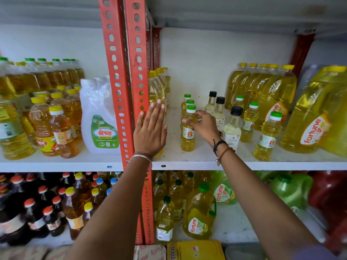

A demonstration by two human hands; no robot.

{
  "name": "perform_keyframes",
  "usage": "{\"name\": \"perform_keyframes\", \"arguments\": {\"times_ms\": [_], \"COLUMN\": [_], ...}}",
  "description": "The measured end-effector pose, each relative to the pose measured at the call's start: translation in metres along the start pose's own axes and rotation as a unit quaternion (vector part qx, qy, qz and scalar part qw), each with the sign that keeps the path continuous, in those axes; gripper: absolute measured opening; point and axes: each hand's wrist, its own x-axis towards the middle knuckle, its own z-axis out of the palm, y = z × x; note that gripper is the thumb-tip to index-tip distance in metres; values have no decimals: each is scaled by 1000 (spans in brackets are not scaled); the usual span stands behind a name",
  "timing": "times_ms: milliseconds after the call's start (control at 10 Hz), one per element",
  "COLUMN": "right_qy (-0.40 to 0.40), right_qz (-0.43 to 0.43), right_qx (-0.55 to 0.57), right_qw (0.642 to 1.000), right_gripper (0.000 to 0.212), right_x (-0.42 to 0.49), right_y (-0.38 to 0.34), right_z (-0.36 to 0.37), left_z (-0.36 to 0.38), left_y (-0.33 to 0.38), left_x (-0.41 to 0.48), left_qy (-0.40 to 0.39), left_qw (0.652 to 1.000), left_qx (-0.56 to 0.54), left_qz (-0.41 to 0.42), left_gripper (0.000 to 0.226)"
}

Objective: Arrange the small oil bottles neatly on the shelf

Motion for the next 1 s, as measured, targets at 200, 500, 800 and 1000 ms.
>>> {"name": "perform_keyframes", "arguments": {"times_ms": [200, 500, 800, 1000], "right_qy": [-3, -19, -10, 40], "right_qz": [-9, -21, -17, -37], "right_qx": [3, 6, 9, 5], "right_qw": [1000, 1000, 1000, 999], "right_gripper": [29, 33, 39, 40], "right_x": [-13, -33, -43, -53], "right_y": [-5, -12, -13, -17], "right_z": [-7, -16, -17, -15], "left_z": [0, 0, 2, -2], "left_y": [0, 0, -1, 2], "left_x": [0, 0, -2, 1], "left_qy": [-5, -10, -3, -3], "left_qw": [1000, 1000, 1000, 1000], "left_qx": [5, 5, 4, 1], "left_qz": [3, 3, 5, 6], "left_gripper": [59, 58, 58, 58]}}
